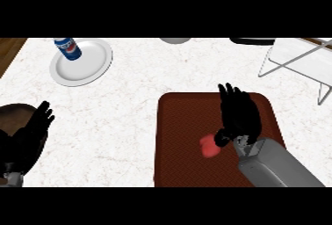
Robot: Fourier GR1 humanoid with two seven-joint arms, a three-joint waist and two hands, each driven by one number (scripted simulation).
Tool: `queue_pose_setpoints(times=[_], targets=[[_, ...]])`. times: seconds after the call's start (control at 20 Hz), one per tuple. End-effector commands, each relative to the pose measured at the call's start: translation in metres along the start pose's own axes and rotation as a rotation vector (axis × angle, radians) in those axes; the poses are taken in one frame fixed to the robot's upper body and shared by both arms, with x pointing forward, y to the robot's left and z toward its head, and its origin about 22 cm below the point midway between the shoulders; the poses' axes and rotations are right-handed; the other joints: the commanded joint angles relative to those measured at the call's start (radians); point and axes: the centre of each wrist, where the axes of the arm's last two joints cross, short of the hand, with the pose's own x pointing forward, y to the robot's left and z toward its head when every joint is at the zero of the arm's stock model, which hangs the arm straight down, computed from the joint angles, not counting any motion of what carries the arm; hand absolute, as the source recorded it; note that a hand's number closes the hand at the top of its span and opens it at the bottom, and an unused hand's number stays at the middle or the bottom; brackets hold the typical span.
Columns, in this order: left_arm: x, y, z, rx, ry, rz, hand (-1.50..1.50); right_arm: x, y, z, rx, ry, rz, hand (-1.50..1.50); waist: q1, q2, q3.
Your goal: Pick the lemon from the tray and place it in the tiered shelf
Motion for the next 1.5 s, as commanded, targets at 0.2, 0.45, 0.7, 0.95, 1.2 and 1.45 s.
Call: queue_pose_setpoints(times=[0.2, 0.45, 0.7, 0.95, 1.2, 1.45], targets=[[-0.002, 0.002, 0.004, -0.002, -0.017, -0.015, 0.0, -0.013, -0.003, -0.006, 0.086, 0.087, 0.126, -1.5, -0.003, 0.004, 0.002], [0.017, 0.009, -0.005, -0.005, 0.008, 0.012, 0.0, -0.009, 0.013, -0.019, 0.104, 0.09, 0.145, -1.5, 0.0, 0.004, 0.003], [-0.014, 0.013, 0.001, 0.002, 0.016, -0.003, 0.0, -0.009, 0.003, -0.025, 0.087, 0.121, 0.137, -1.5, -0.001, 0.004, 0.002], [0.015, -0.01, 0.006, -0.007, -0.015, 0.005, 0.0, -0.025, 0.029, -0.042, 0.095, 0.089, 0.143, -1.5, 0.001, 0.004, 0.003], [0.014, 0.001, 0.005, -0.009, -0.008, -0.008, 0.0, -0.043, 0.053, -0.057, 0.066, 0.08, 0.147, -1.5, 0.003, 0.005, 0.003], [0.02, -0.005, 0.007, -0.018, -0.004, 0.019, 0.0, -0.03, 0.055, -0.063, 0.104, 0.105, 0.148, -1.5, 0.002, 0.004, 0.003]])
